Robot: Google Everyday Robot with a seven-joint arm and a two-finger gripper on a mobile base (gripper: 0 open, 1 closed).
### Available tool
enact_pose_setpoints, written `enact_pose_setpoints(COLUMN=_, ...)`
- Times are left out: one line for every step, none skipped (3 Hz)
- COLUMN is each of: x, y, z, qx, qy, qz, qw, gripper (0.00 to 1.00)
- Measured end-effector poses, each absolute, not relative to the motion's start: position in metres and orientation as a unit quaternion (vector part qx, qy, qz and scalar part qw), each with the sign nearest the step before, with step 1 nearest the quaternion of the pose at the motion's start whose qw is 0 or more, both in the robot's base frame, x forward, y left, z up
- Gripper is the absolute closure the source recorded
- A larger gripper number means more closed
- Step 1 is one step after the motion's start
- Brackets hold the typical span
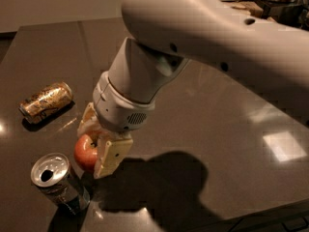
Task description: Move apple near redbull can
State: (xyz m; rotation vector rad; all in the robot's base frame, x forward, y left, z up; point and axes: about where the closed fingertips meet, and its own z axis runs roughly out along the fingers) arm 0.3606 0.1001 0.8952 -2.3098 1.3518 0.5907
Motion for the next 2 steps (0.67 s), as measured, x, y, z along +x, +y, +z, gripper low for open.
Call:
enact_pose_setpoints(x=0.3602, y=0.1005, z=0.8947, qx=-0.827, qy=0.482, qz=0.212, qw=0.198, gripper=1.0)
enact_pose_setpoints(x=0.3568, y=0.1024, z=0.8913, qx=-0.831, qy=0.48, qz=0.209, qw=0.186, gripper=1.0)
